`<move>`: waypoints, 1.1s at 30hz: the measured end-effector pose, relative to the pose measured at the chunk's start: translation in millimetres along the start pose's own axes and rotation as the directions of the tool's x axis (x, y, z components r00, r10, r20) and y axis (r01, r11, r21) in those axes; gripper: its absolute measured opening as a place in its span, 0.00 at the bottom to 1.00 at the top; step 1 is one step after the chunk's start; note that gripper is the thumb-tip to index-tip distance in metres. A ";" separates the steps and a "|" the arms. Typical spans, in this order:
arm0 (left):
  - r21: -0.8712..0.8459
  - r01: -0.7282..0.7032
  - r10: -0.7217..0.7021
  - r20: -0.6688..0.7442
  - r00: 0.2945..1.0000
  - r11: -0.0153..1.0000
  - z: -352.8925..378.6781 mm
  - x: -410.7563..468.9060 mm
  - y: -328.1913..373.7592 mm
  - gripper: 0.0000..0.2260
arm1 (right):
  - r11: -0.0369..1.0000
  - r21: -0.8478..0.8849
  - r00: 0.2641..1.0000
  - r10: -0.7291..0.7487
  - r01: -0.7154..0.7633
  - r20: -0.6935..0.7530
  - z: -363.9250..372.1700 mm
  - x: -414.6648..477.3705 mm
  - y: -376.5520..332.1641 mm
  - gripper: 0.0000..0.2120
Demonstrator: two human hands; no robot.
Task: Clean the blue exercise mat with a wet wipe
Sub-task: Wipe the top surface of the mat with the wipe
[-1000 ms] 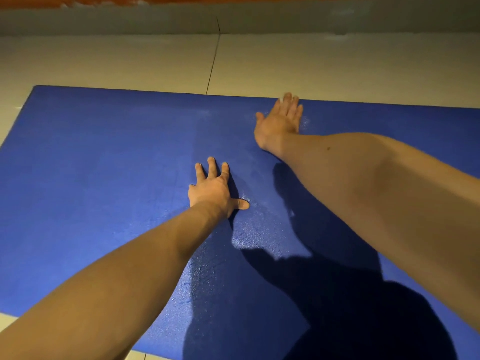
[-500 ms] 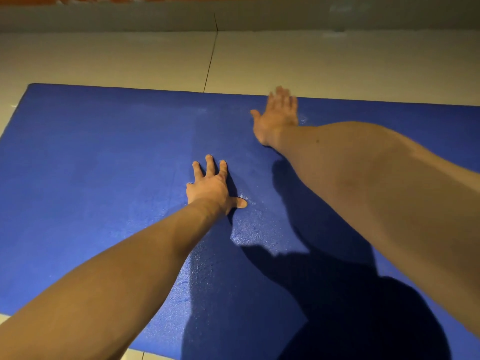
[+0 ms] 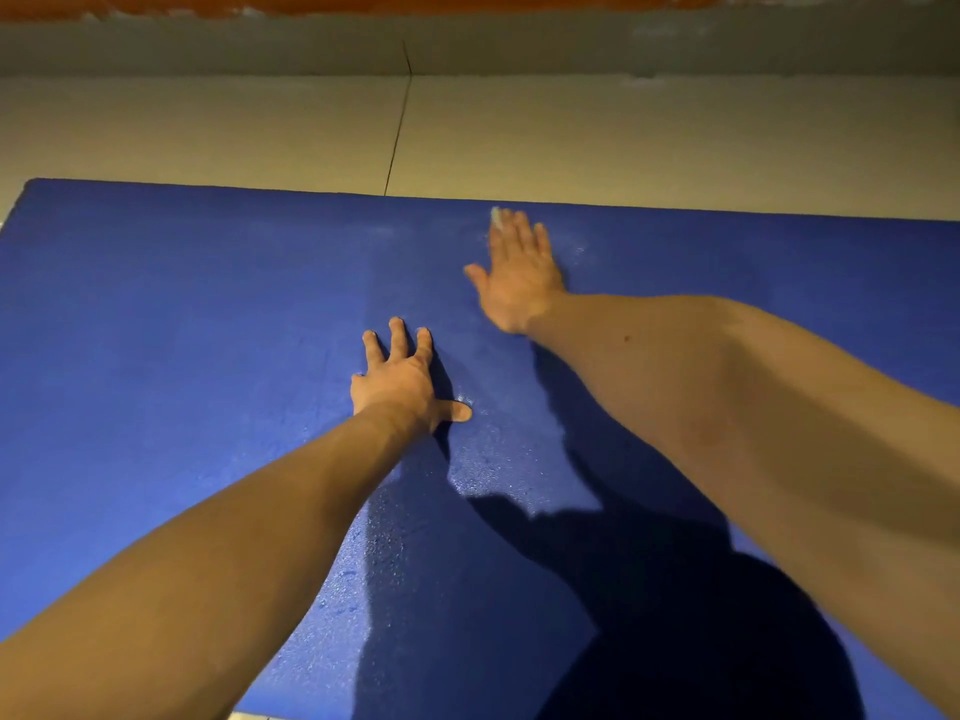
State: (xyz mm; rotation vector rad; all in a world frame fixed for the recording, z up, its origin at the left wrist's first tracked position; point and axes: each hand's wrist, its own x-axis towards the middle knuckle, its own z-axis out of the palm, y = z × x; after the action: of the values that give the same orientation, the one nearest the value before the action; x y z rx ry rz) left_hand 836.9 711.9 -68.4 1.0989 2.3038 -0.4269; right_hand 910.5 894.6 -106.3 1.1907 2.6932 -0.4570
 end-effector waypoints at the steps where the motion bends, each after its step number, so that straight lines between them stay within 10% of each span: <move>1: -0.003 -0.003 0.003 -0.004 1.000 1.000 0.0 -0.2 0.2 0.56 | 0.998 -0.008 0.998 0.062 -0.062 -0.019 -5.1 2.6 20.7 0.37; 8: 0.017 0.001 -0.001 -0.002 1.000 1.000 -0.2 0.1 0.5 0.56 | 0.915 0.026 0.916 0.401 -0.402 0.022 -31.0 9.1 88.2 0.38; 18: -0.021 0.013 -0.013 0.008 1.000 1.000 -3.5 -2.8 0.7 0.56 | 0.995 -0.038 0.995 -0.096 0.096 0.014 17.4 -49.2 3.4 0.37; 26: -0.009 0.009 -0.009 0.008 1.000 1.000 -5.3 -5.8 2.2 0.57 | 0.948 0.004 0.948 0.317 -0.317 -0.022 -15.1 -31.7 104.1 0.39; 33: -0.007 0.023 -0.023 0.012 1.000 1.000 -6.4 -5.1 3.4 0.57 | 0.998 0.047 0.998 0.046 -0.044 -0.041 29.8 -91.3 7.2 0.40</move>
State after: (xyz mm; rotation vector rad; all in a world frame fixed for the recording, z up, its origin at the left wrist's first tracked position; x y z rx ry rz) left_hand 840.1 714.0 -60.4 1.0642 2.3083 -0.4322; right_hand 977.7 825.8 -111.4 1.2850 2.6989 -0.4949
